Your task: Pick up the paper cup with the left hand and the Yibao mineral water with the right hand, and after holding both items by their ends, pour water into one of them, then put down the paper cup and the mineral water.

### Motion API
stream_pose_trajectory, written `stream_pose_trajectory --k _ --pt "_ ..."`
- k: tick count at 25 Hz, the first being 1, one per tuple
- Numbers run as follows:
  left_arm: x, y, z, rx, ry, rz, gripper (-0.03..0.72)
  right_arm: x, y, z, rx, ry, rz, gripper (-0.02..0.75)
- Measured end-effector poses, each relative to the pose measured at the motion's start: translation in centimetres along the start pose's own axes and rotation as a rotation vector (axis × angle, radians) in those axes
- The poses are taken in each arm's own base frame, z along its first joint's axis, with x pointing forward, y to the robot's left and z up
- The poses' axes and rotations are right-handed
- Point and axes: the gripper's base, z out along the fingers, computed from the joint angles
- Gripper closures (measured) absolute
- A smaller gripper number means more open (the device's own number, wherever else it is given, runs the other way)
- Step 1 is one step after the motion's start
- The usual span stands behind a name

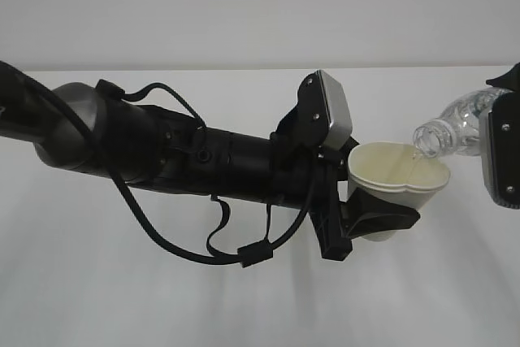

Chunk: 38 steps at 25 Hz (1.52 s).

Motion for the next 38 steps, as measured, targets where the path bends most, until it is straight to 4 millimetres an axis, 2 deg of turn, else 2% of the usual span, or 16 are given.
stream_pose_trajectory --k 38 --pt "-0.32 -0.28 -0.01 0.031 -0.034 -0.035 0.265 0.21 -0.03 0.00 0.003 0.023 -0.020 0.276"
